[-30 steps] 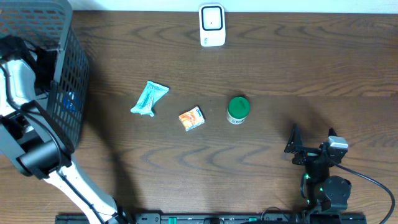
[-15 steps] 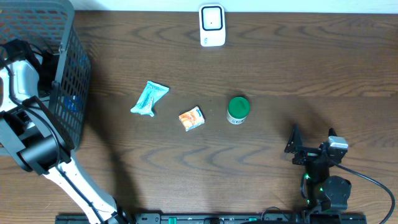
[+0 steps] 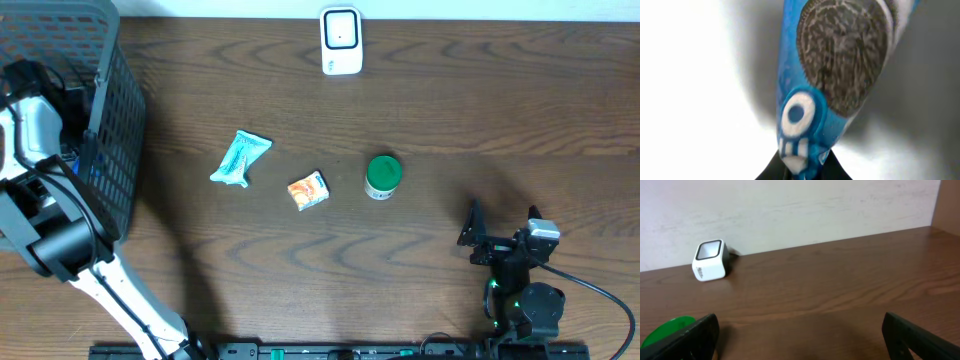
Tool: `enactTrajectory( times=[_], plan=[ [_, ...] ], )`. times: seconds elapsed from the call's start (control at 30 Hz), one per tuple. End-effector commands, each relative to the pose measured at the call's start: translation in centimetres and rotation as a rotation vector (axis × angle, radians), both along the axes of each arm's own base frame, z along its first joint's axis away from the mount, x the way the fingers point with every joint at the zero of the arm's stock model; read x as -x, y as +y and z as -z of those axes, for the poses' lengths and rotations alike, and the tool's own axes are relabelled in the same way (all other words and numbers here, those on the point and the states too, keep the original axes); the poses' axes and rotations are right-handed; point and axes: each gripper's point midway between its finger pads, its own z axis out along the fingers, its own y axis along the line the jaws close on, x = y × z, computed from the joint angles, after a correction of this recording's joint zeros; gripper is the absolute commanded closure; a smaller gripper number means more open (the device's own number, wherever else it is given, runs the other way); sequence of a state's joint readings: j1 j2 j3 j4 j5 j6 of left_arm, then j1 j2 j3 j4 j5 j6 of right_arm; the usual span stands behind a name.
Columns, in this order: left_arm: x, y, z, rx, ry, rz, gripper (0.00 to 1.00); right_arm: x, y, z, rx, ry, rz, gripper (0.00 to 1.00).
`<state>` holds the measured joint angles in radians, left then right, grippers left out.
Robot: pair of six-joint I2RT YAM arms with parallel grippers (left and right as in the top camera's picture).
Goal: Scan the item barcode
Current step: 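Grasp the blue Oreo pack in the basket with the left gripper, then lay the Oreo pack beside the jar with the left gripper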
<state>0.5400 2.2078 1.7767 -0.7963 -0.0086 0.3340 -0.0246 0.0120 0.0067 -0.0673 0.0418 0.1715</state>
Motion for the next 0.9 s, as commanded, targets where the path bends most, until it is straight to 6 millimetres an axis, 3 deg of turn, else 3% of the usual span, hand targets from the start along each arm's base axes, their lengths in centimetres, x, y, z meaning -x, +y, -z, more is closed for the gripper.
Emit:
enactTrajectory(
  times=[0.0,0.13,0.23,0.33,0.43,0.5,0.57,0.73,0.87],
  plan=[
    [0.8,1.9,-7.2,-0.116,-0.118,-0.157,0.93,0.0,0.0,0.0,0.012,0.000,0.002,0.01],
    [1.7,1.3,-17.1,-0.159,-0.354,-0.304,0.93,0.0,0.0,0.0,0.012,0.000,0.002,0.01],
    [2.6,-1.1,-24.3,-0.089,-0.580,-0.407,0.93,0.0,0.0,0.0,0.012,0.000,0.002,0.01],
    [2.6,-6.5,-30.0,0.052,-0.754,-0.294,0.93,0.0,0.0,0.0,0.012,0.000,0.002,0.01],
    [2.1,-13.4,-33.1,0.158,-0.822,-0.081,0.92,0.0,0.0,0.0,0.012,0.000,0.002,0.01],
    [1.6,-18.8,-33.1,0.217,-0.795,0.080,0.93,0.0,0.0,0.0,0.012,0.000,0.002,0.01],
    [1.5,-23.7,-31.8,0.259,-0.729,0.210,0.92,0.0,0.0,0.0,0.012,0.000,0.002,0.01],
    [1.9,-36.3,-25.8,0.314,-0.520,0.630,0.93,0.0,0.0,0.0,0.012,0.000,0.002,0.01],
    [2.3,-42.6,-21.0,0.309,-0.385,0.882,0.92,0.0,0.0,0.0,0.012,0.000,0.002,0.01]
  ],
)
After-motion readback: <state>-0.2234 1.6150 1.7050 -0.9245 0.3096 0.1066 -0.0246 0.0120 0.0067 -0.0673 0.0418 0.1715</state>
